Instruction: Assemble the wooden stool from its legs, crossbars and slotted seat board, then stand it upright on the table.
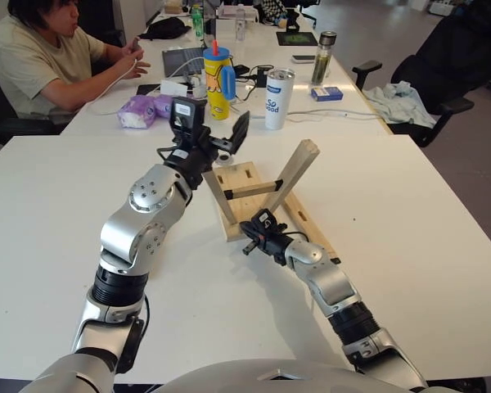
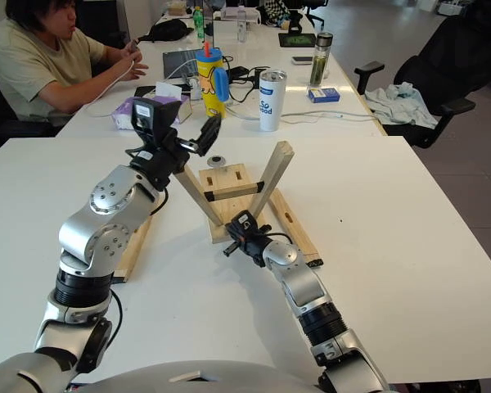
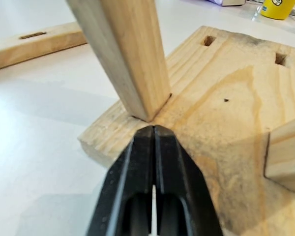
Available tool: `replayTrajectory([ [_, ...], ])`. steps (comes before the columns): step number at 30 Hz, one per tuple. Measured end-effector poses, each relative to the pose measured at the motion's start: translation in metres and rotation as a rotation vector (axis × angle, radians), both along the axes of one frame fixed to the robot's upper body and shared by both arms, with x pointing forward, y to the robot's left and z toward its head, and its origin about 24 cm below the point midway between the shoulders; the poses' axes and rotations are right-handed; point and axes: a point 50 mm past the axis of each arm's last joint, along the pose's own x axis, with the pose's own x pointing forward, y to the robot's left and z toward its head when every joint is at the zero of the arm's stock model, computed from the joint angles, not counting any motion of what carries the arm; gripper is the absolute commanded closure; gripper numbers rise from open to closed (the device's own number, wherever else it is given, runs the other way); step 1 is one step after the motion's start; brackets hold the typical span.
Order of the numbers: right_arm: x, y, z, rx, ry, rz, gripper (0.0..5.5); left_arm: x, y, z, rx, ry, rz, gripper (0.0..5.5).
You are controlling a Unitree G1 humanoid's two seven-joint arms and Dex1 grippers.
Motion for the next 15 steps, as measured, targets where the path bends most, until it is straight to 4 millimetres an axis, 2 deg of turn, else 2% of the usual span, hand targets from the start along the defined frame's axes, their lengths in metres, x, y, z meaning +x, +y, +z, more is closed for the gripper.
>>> replayTrajectory([
  [2,-0.005,-0.007,0.002,0.105,-0.014,-0.032,5.50,-0.010,0.004,0.022,-0.071,-0.111,-0.064,0.91],
  [4,-0.012,-0.011,0.007,0.191,-0.033,-0.037,5.50,-0.021,0.000,0.042,-0.143,-0.189,-0.188,0.91],
  [6,-0.014,-0.015,0.026,0.289,-0.093,-0.015,5.50,-0.031,-0.009,0.052,-0.182,-0.212,-0.343,0.91],
  [8,-0.017,-0.018,0.049,0.375,-0.156,0.040,5.50,-0.036,-0.013,0.054,-0.188,-0.211,-0.413,0.91],
  [10,-0.021,-0.026,0.069,0.431,-0.202,0.048,5.50,-0.034,-0.001,0.052,-0.137,-0.214,-0.271,0.91],
  [13,-0.032,-0.051,0.087,0.517,-0.217,0.004,5.50,-0.030,0.046,0.036,0.000,-0.204,0.203,0.91],
  [15,-0.034,-0.077,0.090,0.523,-0.209,-0.057,5.50,-0.043,0.071,0.017,0.110,-0.167,0.460,0.91],
])
